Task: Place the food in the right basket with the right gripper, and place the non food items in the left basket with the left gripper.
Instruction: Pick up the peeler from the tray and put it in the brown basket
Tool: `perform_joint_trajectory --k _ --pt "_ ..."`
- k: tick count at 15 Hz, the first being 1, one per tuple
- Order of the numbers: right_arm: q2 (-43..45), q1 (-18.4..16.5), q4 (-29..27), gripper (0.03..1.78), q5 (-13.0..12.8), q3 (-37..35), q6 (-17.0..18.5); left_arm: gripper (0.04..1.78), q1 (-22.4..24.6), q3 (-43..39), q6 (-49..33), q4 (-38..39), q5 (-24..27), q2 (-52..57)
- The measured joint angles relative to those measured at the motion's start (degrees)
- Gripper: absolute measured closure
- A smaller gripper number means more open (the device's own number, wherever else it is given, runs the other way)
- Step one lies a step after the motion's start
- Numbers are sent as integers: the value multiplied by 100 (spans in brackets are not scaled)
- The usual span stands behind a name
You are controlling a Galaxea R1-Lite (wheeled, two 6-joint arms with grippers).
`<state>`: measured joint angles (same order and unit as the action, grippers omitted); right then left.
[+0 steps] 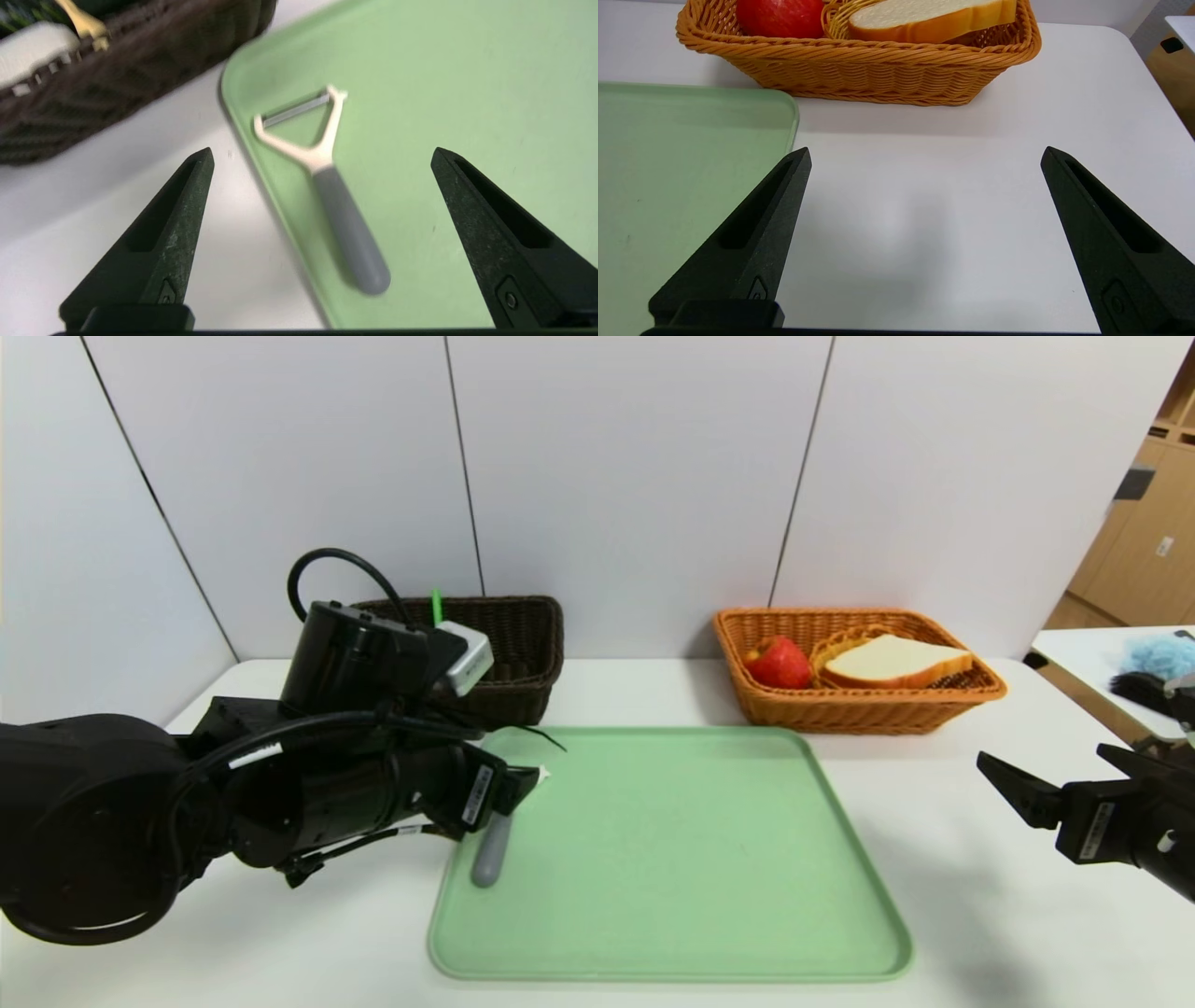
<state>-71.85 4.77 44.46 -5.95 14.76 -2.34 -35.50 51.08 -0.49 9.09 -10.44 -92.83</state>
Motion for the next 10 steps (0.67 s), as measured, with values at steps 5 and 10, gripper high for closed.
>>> perform_joint_trajectory --k 5,10 --pt "68 5 -2 11 0 -110 6 15 -276 355 -162 -1312 7 -50" --pt "83 7 0 11 0 -107 2 15 -499 507 -645 -1301 -26 -501"
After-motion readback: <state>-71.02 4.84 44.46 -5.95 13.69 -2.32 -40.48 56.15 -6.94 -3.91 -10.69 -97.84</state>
